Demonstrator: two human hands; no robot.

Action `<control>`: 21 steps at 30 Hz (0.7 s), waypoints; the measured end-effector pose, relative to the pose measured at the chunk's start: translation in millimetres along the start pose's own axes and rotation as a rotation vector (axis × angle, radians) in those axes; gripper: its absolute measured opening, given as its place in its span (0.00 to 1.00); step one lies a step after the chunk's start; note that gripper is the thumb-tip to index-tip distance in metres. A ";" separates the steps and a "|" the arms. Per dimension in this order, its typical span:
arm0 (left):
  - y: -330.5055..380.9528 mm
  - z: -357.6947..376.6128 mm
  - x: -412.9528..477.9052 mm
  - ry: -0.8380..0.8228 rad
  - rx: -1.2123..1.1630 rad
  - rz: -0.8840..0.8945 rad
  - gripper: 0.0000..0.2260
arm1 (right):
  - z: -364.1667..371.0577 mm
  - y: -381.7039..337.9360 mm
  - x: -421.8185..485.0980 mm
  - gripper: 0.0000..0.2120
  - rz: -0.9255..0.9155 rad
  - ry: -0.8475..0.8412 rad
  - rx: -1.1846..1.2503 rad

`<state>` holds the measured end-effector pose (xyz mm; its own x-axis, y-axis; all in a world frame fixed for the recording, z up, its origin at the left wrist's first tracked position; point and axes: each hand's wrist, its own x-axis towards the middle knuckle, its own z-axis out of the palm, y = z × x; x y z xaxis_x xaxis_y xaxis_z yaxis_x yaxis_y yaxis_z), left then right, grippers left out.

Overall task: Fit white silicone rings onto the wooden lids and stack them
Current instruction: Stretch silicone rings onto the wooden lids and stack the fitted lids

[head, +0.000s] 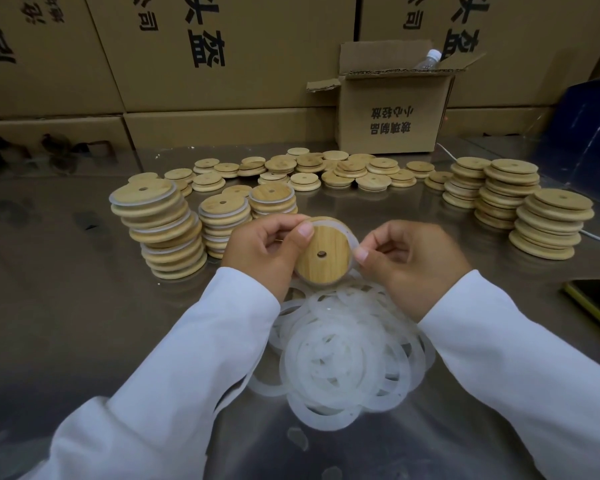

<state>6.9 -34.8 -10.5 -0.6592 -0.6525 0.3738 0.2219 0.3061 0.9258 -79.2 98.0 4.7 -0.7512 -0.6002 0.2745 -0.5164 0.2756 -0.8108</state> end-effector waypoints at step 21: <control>1.4 -1.9 1.8 0.029 0.092 0.019 0.07 | 6.8 -3.8 -4.3 0.08 -0.015 0.017 0.095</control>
<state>7.4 -36.9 -8.4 -0.6339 -0.6657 0.3938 0.1663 0.3800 0.9099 -71.2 94.4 3.1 -0.7511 -0.5906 0.2949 -0.4868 0.1939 -0.8517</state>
